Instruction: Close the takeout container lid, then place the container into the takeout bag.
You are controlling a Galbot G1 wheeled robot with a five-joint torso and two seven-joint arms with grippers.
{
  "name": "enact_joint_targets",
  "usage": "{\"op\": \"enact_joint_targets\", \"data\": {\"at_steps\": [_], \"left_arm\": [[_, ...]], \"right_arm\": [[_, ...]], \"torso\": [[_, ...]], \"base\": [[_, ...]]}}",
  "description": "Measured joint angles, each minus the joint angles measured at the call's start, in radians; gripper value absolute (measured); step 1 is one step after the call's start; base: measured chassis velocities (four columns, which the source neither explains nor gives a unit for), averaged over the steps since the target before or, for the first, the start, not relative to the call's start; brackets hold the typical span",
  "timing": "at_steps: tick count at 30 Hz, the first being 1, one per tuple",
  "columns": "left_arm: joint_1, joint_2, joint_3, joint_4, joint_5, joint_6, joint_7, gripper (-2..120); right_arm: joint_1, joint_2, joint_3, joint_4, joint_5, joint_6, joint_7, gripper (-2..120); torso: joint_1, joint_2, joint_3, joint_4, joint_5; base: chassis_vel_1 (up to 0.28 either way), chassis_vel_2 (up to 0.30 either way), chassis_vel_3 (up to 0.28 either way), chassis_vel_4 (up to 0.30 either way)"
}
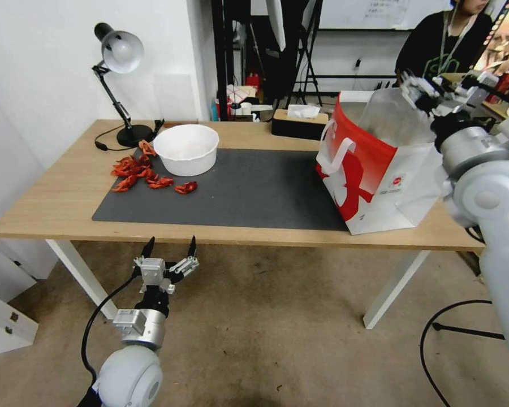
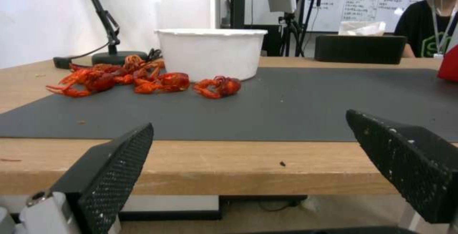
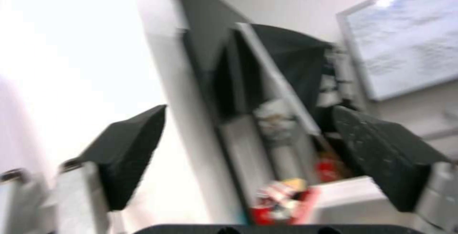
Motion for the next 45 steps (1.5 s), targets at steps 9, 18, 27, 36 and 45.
{"op": "enact_joint_targets", "data": {"at_steps": [9,18,27,36,45], "left_arm": [[0.013,-0.013,-0.004,-0.001,0.002,0.000,-0.001,100],[0.024,-0.033,-0.010,-0.001,0.006,-0.001,-0.002,100],[0.035,-0.047,-0.012,-0.002,0.014,-0.002,-0.003,100],[0.038,-0.050,-0.017,-0.002,0.016,-0.003,-0.003,100],[0.047,-0.056,-0.024,0.001,0.019,-0.006,-0.003,100]], "right_arm": [[-0.245,-0.009,-0.041,0.104,-0.326,0.067,-0.164,100],[-0.506,0.055,-0.053,0.171,-0.738,0.104,-0.101,100],[-0.705,0.116,-0.091,0.161,-0.910,0.188,0.040,100],[-0.779,0.148,-0.136,0.114,-0.970,0.263,0.100,100],[-0.806,0.187,-0.217,0.052,-0.985,0.308,0.169,100]], "torso": [[0.000,0.000,0.000,-0.0002,0.0002],[0.000,0.000,0.000,-0.0003,0.0002],[0.000,0.000,0.000,-0.0001,0.0000],[0.000,0.000,0.000,-0.0002,0.0000],[0.000,0.000,0.000,-0.0001,0.0000]], "base": [[0.000,0.000,0.000,0.000],[0.000,0.000,0.000,0.000],[0.000,0.000,0.000,0.000],[0.000,0.000,0.000,0.000],[0.000,0.000,0.000,0.000]]}}
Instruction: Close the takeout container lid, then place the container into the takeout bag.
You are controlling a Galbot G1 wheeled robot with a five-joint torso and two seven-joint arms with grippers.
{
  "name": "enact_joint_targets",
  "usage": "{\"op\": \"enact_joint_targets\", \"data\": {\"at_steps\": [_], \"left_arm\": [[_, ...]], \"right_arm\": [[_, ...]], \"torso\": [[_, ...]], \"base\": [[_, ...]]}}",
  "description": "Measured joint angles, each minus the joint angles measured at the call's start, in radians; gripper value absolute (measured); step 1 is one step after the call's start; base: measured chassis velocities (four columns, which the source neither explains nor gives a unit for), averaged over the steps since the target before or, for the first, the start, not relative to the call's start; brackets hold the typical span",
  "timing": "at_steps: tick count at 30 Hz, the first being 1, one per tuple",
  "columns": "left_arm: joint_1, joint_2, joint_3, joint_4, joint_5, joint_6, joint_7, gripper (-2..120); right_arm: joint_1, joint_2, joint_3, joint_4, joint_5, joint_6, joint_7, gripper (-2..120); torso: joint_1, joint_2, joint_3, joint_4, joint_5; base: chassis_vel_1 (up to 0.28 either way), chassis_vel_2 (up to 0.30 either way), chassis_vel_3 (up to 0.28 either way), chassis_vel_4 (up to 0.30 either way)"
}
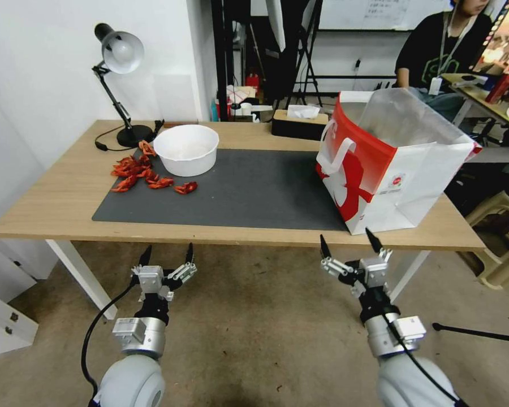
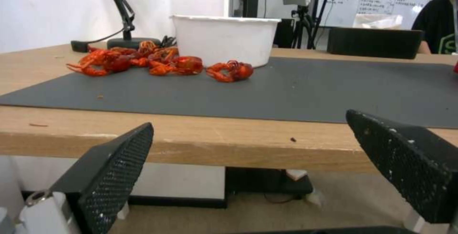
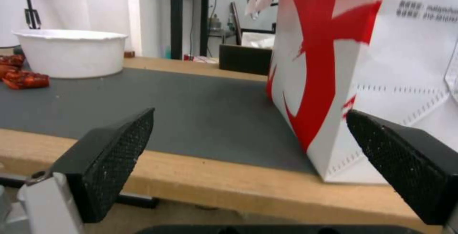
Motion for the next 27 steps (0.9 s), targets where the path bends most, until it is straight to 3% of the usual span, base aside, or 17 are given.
{"op": "enact_joint_targets", "data": {"at_steps": [27], "left_arm": [[0.002,-0.003,0.000,0.011,-0.001,-0.015,0.004,100]], "right_arm": [[-0.002,0.014,-0.018,-0.021,-0.014,0.014,0.035,100]], "torso": [[0.000,0.000,0.000,0.0000,0.0001]], "base": [[0.000,0.000,0.000,0.000]]}}
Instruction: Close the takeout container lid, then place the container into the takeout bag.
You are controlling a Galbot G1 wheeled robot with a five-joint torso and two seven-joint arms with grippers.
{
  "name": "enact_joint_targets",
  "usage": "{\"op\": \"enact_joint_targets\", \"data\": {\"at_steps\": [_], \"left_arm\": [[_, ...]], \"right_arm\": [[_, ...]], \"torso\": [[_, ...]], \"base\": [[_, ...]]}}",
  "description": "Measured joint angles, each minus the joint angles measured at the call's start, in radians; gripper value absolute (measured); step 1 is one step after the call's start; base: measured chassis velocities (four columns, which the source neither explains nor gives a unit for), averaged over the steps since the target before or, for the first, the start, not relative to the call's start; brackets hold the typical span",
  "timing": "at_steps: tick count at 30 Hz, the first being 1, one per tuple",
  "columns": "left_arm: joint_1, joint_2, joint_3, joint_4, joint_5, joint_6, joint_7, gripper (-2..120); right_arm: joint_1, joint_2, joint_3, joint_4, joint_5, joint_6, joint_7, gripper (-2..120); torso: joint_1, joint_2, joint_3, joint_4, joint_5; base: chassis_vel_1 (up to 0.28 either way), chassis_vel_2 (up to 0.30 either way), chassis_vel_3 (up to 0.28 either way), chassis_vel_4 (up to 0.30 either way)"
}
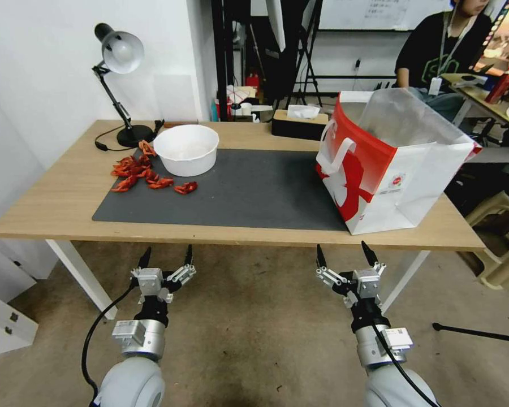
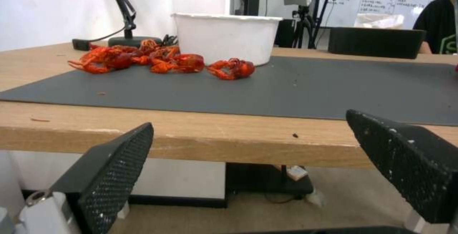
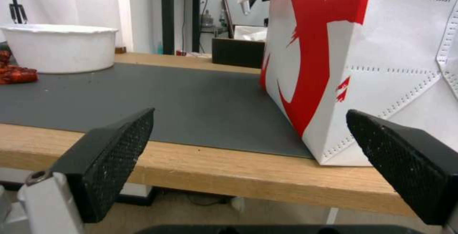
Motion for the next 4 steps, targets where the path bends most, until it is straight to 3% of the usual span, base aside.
{"op": "enact_joint_targets", "data": {"at_steps": [4], "left_arm": [[0.000,0.000,0.000,0.000,0.000,0.000,0.000,100]], "right_arm": [[0.000,0.000,0.000,0.000,0.000,0.000,0.000,100]], "torso": [[0.000,0.000,0.000,0.0000,0.0000]], "base": [[0.000,0.000,0.000,0.000]]}}
